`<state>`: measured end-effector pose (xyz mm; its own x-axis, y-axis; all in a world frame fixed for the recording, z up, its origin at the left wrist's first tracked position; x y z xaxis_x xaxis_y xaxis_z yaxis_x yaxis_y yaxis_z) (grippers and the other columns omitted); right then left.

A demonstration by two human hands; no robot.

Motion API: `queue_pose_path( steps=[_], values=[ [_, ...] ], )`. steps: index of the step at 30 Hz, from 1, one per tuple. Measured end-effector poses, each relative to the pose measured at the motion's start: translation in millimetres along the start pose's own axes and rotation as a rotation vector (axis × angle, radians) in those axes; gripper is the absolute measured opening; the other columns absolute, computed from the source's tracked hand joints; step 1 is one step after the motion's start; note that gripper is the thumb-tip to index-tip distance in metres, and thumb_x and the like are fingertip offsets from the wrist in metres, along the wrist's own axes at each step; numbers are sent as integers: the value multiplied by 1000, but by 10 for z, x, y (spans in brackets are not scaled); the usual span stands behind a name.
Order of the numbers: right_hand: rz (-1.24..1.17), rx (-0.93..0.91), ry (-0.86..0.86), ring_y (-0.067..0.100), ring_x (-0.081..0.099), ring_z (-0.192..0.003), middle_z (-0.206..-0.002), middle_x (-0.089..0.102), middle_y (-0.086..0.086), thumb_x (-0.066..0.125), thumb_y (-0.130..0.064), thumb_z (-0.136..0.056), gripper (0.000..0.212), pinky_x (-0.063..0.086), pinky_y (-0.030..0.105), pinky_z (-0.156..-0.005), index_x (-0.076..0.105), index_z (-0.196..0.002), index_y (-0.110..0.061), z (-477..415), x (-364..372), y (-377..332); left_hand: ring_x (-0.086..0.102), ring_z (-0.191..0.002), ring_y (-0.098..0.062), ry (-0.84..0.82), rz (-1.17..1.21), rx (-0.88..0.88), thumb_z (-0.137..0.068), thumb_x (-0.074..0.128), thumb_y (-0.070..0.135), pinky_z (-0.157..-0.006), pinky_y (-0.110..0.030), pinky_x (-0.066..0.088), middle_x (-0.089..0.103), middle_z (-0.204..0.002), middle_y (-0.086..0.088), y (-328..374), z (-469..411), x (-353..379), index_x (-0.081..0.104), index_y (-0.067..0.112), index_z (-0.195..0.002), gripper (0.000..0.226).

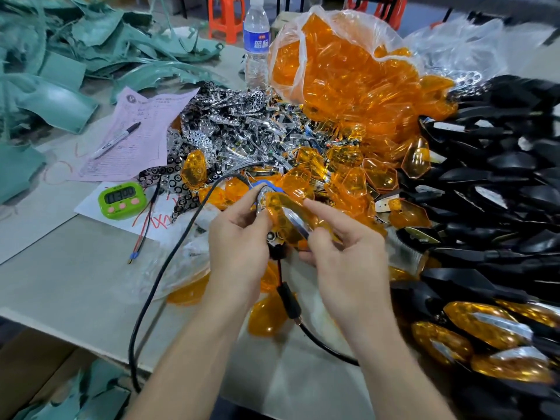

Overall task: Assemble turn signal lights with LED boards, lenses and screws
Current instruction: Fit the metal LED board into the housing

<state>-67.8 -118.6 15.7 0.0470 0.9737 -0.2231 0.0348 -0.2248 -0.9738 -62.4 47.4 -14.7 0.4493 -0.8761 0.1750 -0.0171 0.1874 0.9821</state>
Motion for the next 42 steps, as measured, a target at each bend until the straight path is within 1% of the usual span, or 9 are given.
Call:
queue_pose_path(
  steps=[3,6,12,17,22,25,31,38,42],
  values=[
    [356,-145,-53,8,62,-74,-91,73,-16,59,-27,-93,32,55,35,-73,71,-119,-43,32,110,-90,75,-95,-27,36,-8,26,-98,59,-2,-90,-66,57,80,-101,-6,9,17,11,82,32,-105,42],
    [214,-51,-71,1,69,-93,-100,75,-23,73,-26,-91,41,59,31,-90,69,-128,-43,17,108,-55,74,-107,-36,24,-3,28,-99,62,1,-91,-64,58,80,-106,-3,1,23,56,80,27,-116,36],
    [201,-115,-46,-11,67,-96,-101,70,-36,82,-27,-84,52,54,13,-85,66,-123,-57,-9,33,-122,75,-107,-30,-2,7,21,-93,68,8,-94,-61,58,80,-107,1,-10,27,96,78,28,-121,36],
    [117,-73,-51,7,72,-87,-94,76,-19,69,-27,-88,22,63,41,-81,70,-105,-41,-53,56,-171,73,-108,-36,3,45,3,-91,68,12,-94,-65,56,79,-112,-2,-82,28,140,76,29,-125,39],
    [190,-38,-54,-1,69,-90,-94,73,-26,69,-24,-92,18,59,31,-82,68,-96,-42,-47,97,-126,73,-113,-29,-8,70,-22,-99,65,3,-101,-60,55,78,-116,0,-144,25,202,76,29,-125,38],
    [250,-27,-27,-2,66,-96,-94,70,-30,71,-25,-92,27,58,30,-90,70,-115,-38,-42,92,-117,73,-113,-28,-40,130,-94,-103,63,9,-103,-56,55,78,-117,-2,-188,46,231,74,30,-128,34],
    [282,28,16,7,58,-131,-141,64,-13,74,-26,-94,54,50,37,-111,58,-146,-28,-55,52,-40,67,-122,-34,-79,179,-144,-106,56,10,-109,-56,50,75,-123,-10,-195,88,249,77,31,-118,32],
    [289,32,11,6,58,-131,-141,63,-14,73,-25,-95,53,44,21,-106,58,-146,-29,-37,47,-50,75,-105,-29,-92,241,-140,-105,55,7,-86,-39,63,76,-119,-14,-148,112,232,76,28,-117,32],
    [257,37,4,6,61,-128,-138,66,-14,71,-24,-96,52,49,30,-110,58,-146,-30,-28,43,-78,76,-92,-20,-88,258,-122,-105,54,5,-72,-29,62,79,-113,-10,-119,113,223,77,29,-111,33]
  ],
)
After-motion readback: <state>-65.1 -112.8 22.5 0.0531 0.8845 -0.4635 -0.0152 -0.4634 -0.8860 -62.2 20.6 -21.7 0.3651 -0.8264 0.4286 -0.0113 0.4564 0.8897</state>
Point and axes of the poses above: each hand's wrist, its own z-axis away from the middle knuckle, its own x-axis out of the palm, y = z × x, the point moved 8 cm from there along -z, towards the middle knuckle
